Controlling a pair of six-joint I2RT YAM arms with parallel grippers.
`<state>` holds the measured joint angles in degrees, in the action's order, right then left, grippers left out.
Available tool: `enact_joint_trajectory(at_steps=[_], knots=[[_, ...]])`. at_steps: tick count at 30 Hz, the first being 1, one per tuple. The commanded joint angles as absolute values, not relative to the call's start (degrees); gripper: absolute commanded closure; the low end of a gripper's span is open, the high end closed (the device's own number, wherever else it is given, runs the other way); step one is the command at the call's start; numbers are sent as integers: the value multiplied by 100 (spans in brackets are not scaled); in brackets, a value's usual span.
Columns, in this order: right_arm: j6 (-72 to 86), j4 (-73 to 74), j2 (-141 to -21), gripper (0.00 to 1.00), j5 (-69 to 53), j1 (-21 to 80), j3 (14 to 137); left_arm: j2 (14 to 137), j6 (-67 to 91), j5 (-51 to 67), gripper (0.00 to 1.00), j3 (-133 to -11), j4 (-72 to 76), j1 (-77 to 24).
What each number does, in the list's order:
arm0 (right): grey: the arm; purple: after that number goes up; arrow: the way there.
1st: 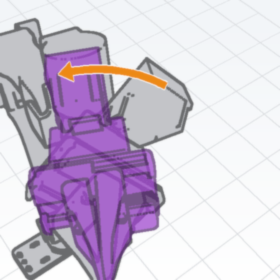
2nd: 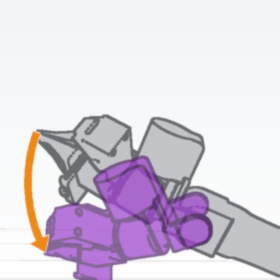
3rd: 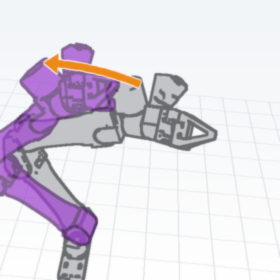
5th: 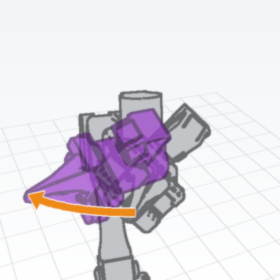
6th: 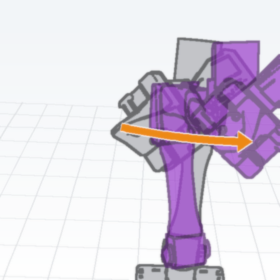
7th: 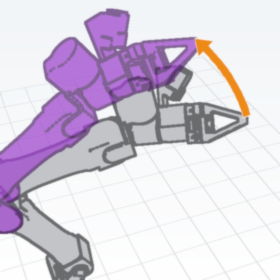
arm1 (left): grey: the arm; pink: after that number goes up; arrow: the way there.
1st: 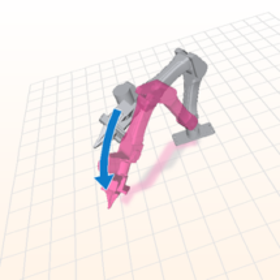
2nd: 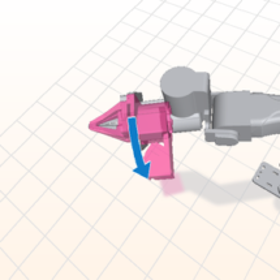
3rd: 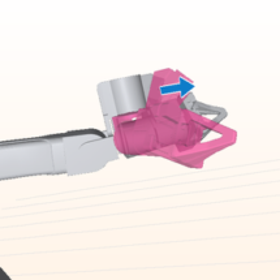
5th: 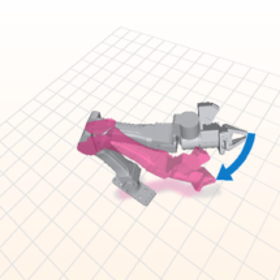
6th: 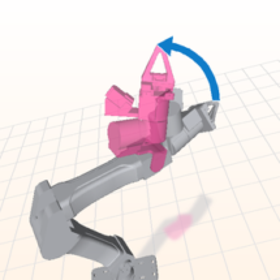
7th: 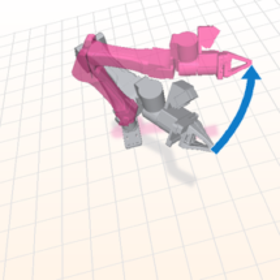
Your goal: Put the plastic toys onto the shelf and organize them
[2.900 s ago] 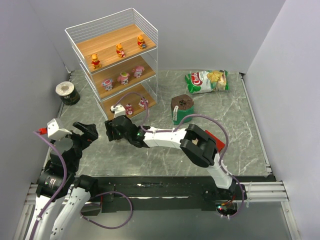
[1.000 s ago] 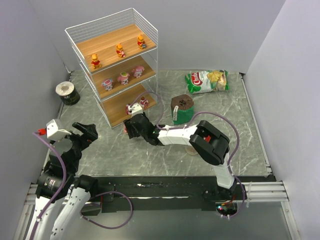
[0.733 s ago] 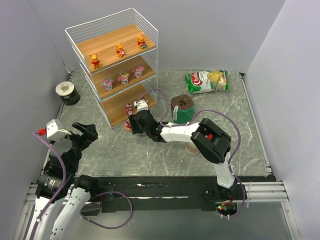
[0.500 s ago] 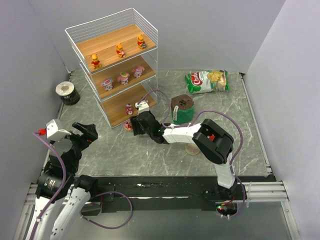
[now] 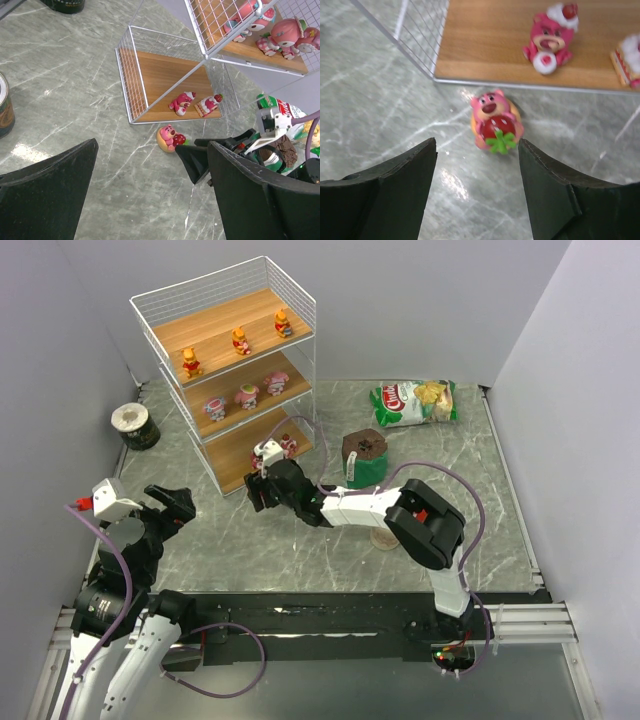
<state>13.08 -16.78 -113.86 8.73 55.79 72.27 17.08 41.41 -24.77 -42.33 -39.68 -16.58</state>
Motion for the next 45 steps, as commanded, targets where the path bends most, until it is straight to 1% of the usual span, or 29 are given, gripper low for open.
enact_joint_trajectory(at_steps=[1,5,12,17,19,23,24,26,27,29,32,33,35,36,39,41,45], knots=[[1178,-1881,-11566,28,695,5502,7593,1714,4166,-2514,4,-4227,-3797,-1670],[1344,-1469,-11759,29,782,5441,7936,1705,4184,-2540,4,-4228,-3823,-1670],[1511,-1327,-11918,30,756,5396,8007,1722,4175,-2531,4,-4227,-3814,-1670],[1643,-1266,-11988,34,686,5370,8016,1714,4175,-2531,4,-4219,-3814,-1670],[1670,-1257,-12015,37,650,5370,8024,1714,4175,-2531,4,-4228,-3806,-1670],[1757,-1196,-12076,45,650,5361,8112,1723,4175,-2531,4,-4228,-3814,-1670],[1775,-1134,-12094,49,650,5353,8147,1723,4184,-2531,4,-4228,-3814,-1670],[1845,-1055,-12164,53,668,5353,8261,1714,4184,-2531,4,-4228,-3823,-1670],[1863,-933,-12225,57,677,5344,8314,1705,4184,-2540,4,-4228,-3823,-1670],[1924,-879,-12252,62,721,5344,8393,1696,4184,-2540,4,-4219,-3823,-1670],[1969,-879,-12234,71,773,5335,8385,1696,4192,-2549,4,-4227,-3823,-1670],[1969,-888,-12208,78,773,5335,8376,1696,4192,-2549,4,-4228,-3823,-1670],[1986,-923,-12173,85,800,5326,8332,1688,4184,-2540,3,-4228,-3823,-1670],[1978,-949,-12112,90,809,5326,8315,1696,4184,-2549,4,-4228,-3823,-1670],[2004,-1046,-12006,98,826,5326,8218,1696,4184,-2540,3,-4228,-3815,-1670],[2030,-1124,-11953,100,826,5335,8157,1696,4184,-2540,4,-4228,-3823,-1670],[2100,-1283,-11769,100,835,5326,8025,1688,4184,-2549,4,-4228,-3823,-1670]])
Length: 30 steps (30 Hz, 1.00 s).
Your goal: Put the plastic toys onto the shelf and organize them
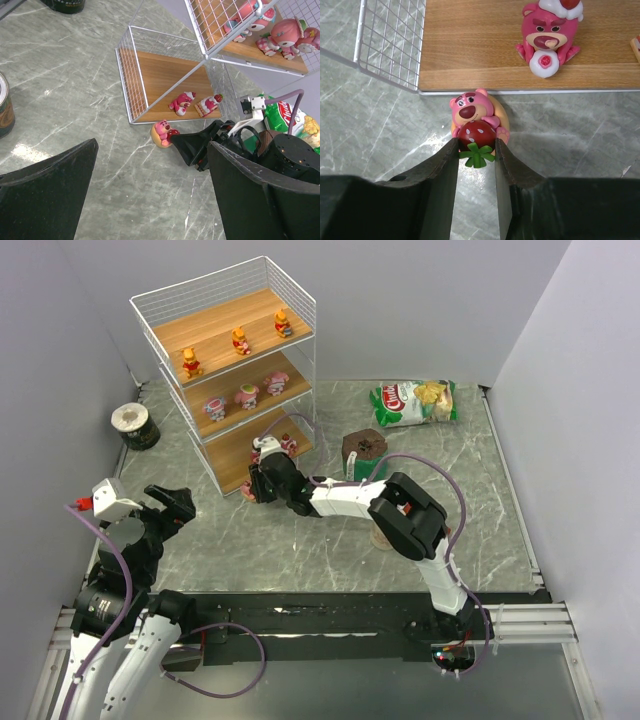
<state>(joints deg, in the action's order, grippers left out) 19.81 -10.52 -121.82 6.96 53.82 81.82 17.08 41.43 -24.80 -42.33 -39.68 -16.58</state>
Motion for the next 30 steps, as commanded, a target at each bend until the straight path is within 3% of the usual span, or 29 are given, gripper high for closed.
enact_joint_trajectory(at_steps=[1,30], knots=[[2109,-1318,-11725,100,844,5326,7998,1688,4184,-2549,4,-4219,-3815,-1670],[2496,-2021,-11742,100,1019,5440,8420,1758,4157,-2514,4,-4228,-3797,-1670]])
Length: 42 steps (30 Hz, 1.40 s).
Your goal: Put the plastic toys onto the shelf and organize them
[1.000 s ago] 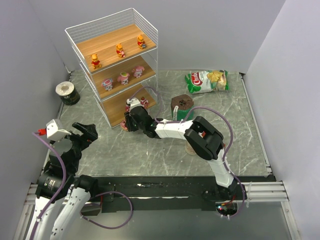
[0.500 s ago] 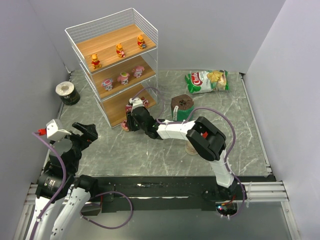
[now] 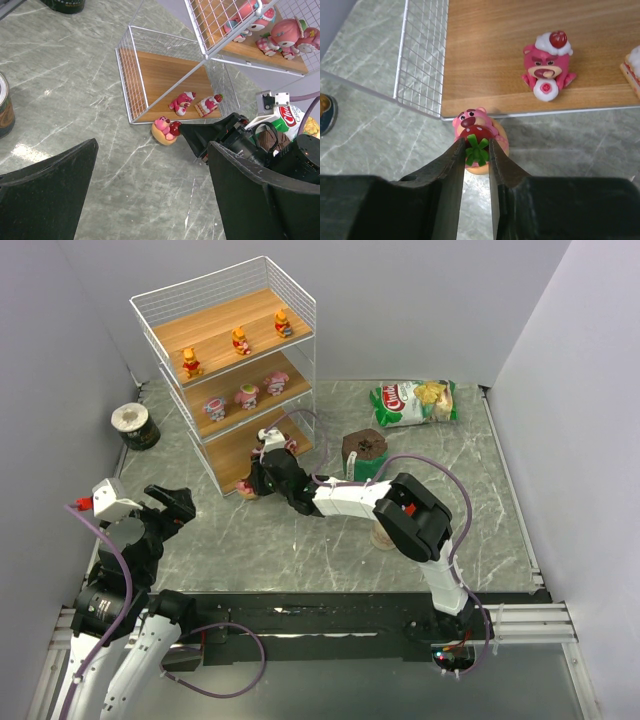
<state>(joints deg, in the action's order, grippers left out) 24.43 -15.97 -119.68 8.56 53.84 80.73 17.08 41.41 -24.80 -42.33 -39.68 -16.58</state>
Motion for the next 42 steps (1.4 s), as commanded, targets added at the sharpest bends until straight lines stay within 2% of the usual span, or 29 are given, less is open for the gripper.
enact_joint_trajectory(at_steps=[1,15,38,42], knots=[[2513,-2021,-11760,100,1046,5432,8472,1758,4157,-2514,4,-4228,-3806,-1670],[2610,-1846,-12717,100,1529,5555,9570,1740,4166,-2531,4,-4228,-3806,-1670],[2540,-1802,-13245,100,2399,5906,9879,1714,4175,-2549,4,-4228,-3814,-1670],[2514,-1846,-13263,93,2408,5933,9826,1705,4175,-2549,4,-4228,-3814,-1670]])
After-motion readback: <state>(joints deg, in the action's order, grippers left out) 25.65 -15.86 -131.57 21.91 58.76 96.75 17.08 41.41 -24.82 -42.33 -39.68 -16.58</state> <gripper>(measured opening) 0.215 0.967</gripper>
